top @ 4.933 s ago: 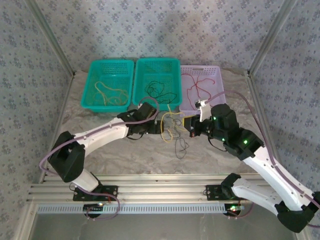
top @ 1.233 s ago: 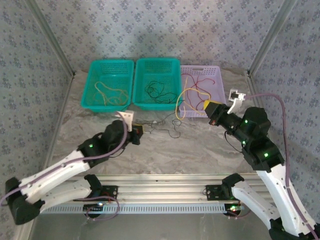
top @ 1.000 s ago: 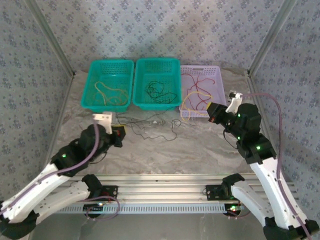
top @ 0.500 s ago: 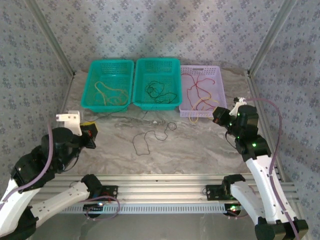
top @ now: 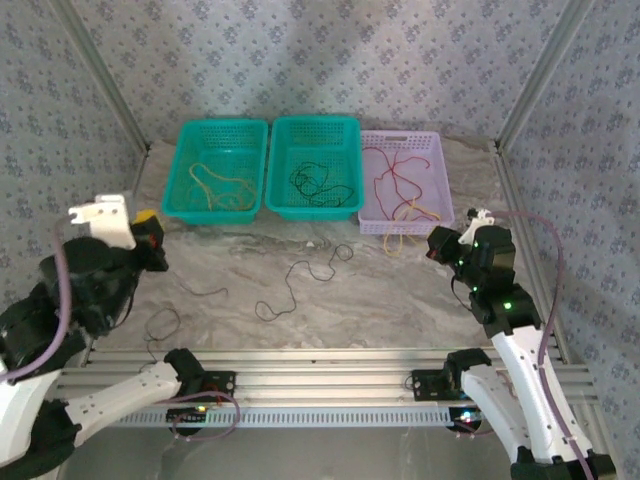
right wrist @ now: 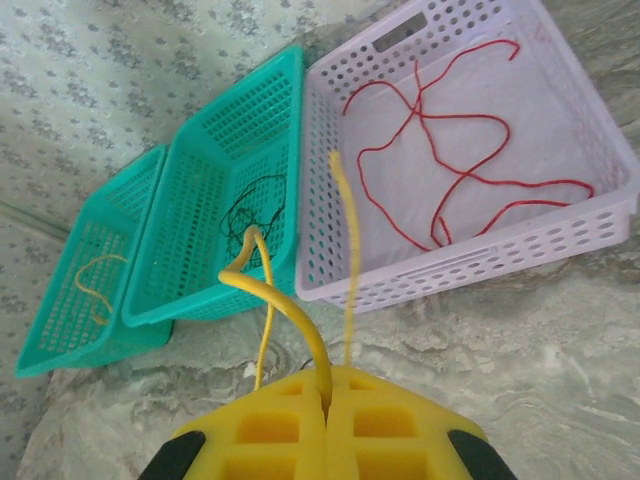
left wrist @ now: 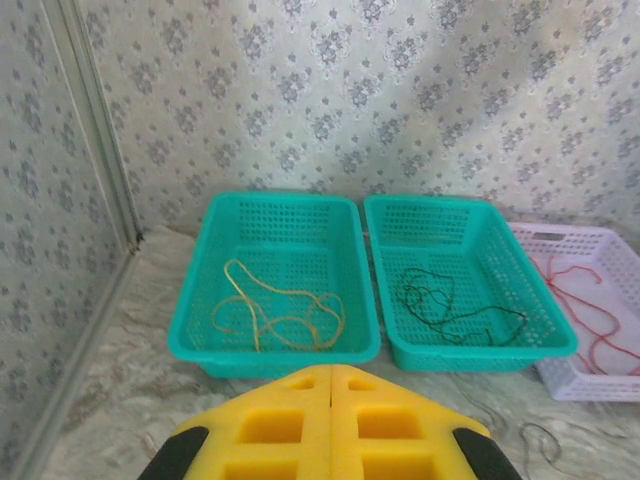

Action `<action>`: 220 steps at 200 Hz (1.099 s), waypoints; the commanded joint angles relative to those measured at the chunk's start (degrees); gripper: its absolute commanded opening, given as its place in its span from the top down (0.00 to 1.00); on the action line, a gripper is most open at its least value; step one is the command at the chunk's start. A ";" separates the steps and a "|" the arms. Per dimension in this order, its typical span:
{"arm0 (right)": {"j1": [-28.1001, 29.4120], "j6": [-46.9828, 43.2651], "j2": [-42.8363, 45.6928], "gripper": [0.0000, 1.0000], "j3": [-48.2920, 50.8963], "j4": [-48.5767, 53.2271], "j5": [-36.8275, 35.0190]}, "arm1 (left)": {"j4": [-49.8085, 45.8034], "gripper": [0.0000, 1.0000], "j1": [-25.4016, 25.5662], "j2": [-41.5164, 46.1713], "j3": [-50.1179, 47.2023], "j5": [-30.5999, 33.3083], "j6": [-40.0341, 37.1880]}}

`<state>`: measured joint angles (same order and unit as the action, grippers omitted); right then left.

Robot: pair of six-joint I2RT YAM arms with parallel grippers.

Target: Untangle the cables

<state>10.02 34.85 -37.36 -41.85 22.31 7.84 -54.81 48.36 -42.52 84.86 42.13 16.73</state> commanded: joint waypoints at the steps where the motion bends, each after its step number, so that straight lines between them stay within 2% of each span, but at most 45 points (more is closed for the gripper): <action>1: 0.97 -1.50 -0.06 1.00 1.03 -3.99 5.09 | 6.00 1.00 -0.35 -2.98 0.48 3.12 -6.63; 17: 2.90 -1.54 -3.03 1.00 0.35 -4.88 9.04 | 6.34 1.00 -0.62 -5.01 -0.72 1.46 -5.68; 41: 9.58 -4.29 -8.17 1.00 -2.47 -7.87 10.69 | 8.03 1.00 -2.09 -5.52 -5.40 -1.85 -3.02; 82: 22.88 -10.84 -27.01 1.00 -18.92 -8.30 13.54 | 10.33 0.99 -7.51 -1.05 -14.94 -8.99 0.77; 95: 25.33 -11.89 -34.35 1.00 -25.63 -8.28 15.26 | 10.08 0.93 -8.58 0.82 -17.53 -8.35 2.20; 122: 26.27 -10.28 -49.83 1.00 -40.12 -8.54 21.39 | 10.73 0.73 -9.34 7.46 -23.11 -8.24 4.65; 142: 27.62 -10.62 -63.45 1.00 -54.40 -4.77 26.49 | 8.11 0.54 -9.42 10.19 -25.36 -6.71 7.19; 153: 28.36 -10.94 -69.35 1.00 -61.25 -2.88 26.78 | 6.89 0.43 -9.42 10.76 -26.48 -6.99 9.00; 165: 28.89 -10.06 -76.89 1.00 -69.83 -1.37 27.85 | 5.12 0.35 -9.56 10.72 -27.17 -6.86 11.37; 188: 29.40 -8.02 -93.01 1.00 -90.14 2.51 31.47 | 1.67 0.26 -9.51 10.44 -27.88 -4.53 16.21; 212: 29.97 -6.93 -111.41 1.00 -116.26 9.02 32.34 | -0.02 0.24 -9.51 10.84 -29.08 -3.85 20.72; 220: 29.90 -5.26 -115.31 1.00 -121.15 7.90 32.78 | -0.27 0.23 -9.56 10.71 -29.57 -4.06 21.91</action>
<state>39.59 26.46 -141.67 -147.46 23.99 36.86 -52.10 39.24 -31.99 56.14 36.38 32.38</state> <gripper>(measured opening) 0.045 0.762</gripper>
